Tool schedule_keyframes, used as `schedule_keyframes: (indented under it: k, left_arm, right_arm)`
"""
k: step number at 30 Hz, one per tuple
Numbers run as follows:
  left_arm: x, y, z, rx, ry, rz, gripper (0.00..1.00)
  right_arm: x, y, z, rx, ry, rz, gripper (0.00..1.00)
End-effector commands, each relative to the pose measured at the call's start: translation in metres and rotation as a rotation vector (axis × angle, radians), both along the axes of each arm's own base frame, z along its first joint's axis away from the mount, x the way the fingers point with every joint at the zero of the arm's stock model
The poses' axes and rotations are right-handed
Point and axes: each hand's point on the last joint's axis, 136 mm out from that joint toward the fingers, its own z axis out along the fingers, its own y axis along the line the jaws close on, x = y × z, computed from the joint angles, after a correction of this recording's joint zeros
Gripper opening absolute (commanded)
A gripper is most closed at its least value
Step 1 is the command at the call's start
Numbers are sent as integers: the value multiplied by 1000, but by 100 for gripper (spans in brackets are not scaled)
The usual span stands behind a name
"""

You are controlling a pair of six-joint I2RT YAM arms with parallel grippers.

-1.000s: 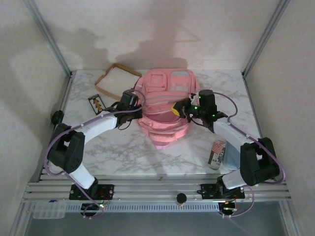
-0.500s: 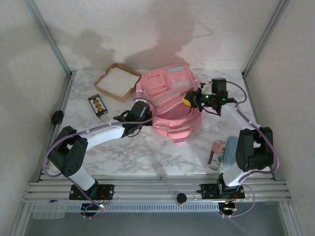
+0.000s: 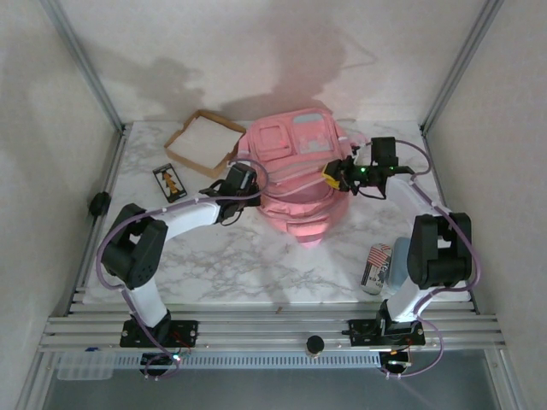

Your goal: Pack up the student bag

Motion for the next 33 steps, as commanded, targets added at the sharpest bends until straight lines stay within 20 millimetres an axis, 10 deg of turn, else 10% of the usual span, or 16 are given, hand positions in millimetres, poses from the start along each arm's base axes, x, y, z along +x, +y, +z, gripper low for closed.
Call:
schedule_keyframes:
  k: [1,10,17,24,33]
  left_arm:
    - [-12,19,-1,30,45,29,43]
    - [-66,-12,37,-238,57,-69,62]
    - [-108,-52,36,-301,117,-235,69]
    - [-115,-60,39,-310,112,-287,71]
    - [-116,-59,37,-297,117,-285,73]
  right_arm:
    - [-1,-43,7,-192,-72,-103,47]
    - [-73,-195,0,-493,128,-636,98]
    - [-165,-270,-42,-616,382,-1001,99]
    - [-208,-262,-84,-567,531,-1109,99]
    - [-172,-189,-125,-298,539,-1012,99]
